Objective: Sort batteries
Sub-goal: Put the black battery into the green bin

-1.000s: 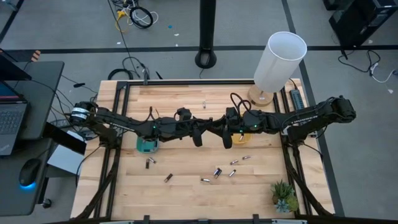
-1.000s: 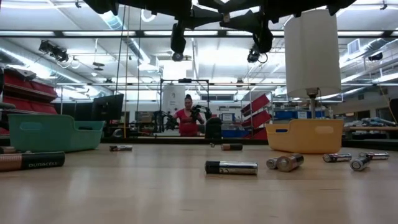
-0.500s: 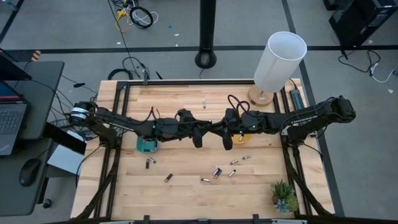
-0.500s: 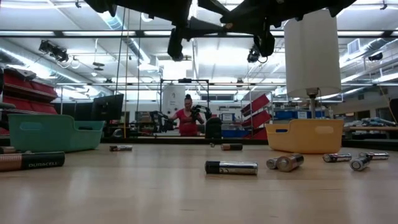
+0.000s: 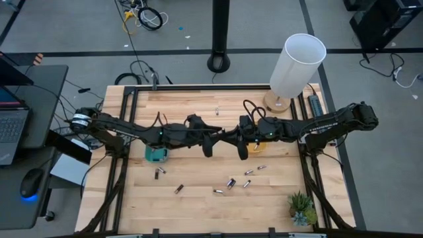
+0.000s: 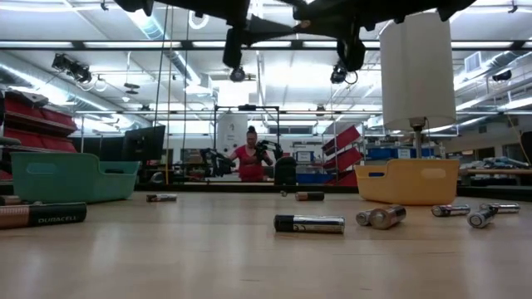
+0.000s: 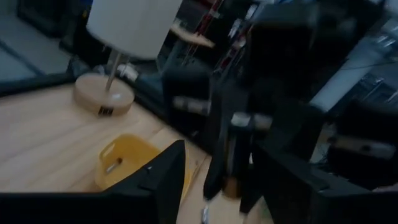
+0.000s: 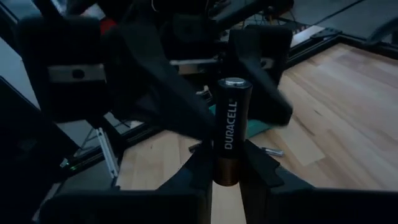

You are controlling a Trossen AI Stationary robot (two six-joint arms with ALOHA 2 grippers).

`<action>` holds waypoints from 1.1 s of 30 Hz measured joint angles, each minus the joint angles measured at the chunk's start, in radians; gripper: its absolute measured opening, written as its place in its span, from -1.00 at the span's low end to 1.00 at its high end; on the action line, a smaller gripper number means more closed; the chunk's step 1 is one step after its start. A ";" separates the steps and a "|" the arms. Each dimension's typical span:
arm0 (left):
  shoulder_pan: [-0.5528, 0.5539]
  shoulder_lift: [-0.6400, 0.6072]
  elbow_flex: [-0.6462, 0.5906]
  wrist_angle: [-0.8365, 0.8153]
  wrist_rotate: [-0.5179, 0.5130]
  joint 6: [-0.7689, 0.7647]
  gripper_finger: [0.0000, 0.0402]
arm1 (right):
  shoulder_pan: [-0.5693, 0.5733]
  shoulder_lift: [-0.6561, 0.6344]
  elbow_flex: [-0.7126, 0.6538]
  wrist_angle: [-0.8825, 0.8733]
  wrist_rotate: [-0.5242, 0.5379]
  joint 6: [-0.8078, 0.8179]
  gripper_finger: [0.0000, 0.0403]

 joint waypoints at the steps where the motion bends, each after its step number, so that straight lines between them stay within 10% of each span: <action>1: 0.000 0.000 0.000 0.020 0.004 0.013 -0.02 | 0.000 0.000 0.000 0.003 0.000 0.008 -0.75; 17: 0.000 0.005 0.000 0.091 0.027 0.102 -0.10 | 0.006 0.001 0.001 0.052 -0.053 0.036 -0.75; 26: 0.000 0.029 0.002 0.127 0.068 0.095 -0.73 | 0.007 0.001 -0.001 0.070 -0.055 0.026 -0.73; 33: 0.005 0.005 0.000 0.065 0.039 0.094 -0.73 | 0.006 0.001 0.001 0.017 -0.054 0.074 -0.10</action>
